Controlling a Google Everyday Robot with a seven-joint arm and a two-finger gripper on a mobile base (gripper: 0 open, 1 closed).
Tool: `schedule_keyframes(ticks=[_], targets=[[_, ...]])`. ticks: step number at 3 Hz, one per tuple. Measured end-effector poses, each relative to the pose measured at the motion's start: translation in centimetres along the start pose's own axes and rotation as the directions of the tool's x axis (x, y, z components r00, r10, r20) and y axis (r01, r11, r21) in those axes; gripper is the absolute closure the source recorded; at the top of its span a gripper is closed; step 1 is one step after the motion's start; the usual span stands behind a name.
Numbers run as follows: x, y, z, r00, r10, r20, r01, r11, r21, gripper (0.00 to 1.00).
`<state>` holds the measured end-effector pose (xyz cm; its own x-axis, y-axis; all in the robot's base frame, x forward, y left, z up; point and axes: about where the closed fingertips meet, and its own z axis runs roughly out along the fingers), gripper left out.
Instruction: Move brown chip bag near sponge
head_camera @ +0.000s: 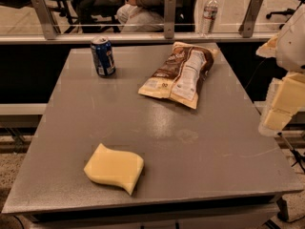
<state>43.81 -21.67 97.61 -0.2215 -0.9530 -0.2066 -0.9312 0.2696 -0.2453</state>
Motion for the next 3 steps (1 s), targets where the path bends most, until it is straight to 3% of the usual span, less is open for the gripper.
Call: schedule_keyframes(ticks=[1,2,3], targets=[[0.0,0.0,0.0,1.000,0.000,0.000,0.000,1.0000,0.000,0.00],[-1.0,-2.0,1.1,0.998,0.050,0.037,-0.050,0.9985,0.020,0.00],[-2.6,-5.1,4.0,0.986,0.151,0.072,-0.154,0.9870,0.043,0.00]])
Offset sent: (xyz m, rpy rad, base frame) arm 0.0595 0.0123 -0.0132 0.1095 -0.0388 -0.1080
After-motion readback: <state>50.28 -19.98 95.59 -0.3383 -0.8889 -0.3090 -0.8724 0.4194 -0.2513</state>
